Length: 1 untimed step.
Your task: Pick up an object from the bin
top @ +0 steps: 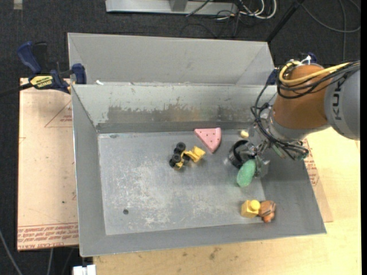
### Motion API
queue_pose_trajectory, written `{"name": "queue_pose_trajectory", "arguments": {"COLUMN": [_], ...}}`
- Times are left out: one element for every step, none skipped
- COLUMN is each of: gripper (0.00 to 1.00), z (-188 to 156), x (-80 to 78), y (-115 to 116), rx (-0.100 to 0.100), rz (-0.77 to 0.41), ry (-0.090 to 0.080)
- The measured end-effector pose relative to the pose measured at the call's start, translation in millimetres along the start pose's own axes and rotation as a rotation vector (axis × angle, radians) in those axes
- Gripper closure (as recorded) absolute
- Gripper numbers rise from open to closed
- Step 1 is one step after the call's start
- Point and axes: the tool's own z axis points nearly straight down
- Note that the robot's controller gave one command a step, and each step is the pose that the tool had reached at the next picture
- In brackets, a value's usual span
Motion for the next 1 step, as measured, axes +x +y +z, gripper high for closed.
{"name": "queue_pose_trajectory", "arguments": {"gripper": [1.00], "z": [0.0], "x": [0.0], "y": [0.0], "rx": [0.000], "rz": [0.000], "ry": [0.000]}}
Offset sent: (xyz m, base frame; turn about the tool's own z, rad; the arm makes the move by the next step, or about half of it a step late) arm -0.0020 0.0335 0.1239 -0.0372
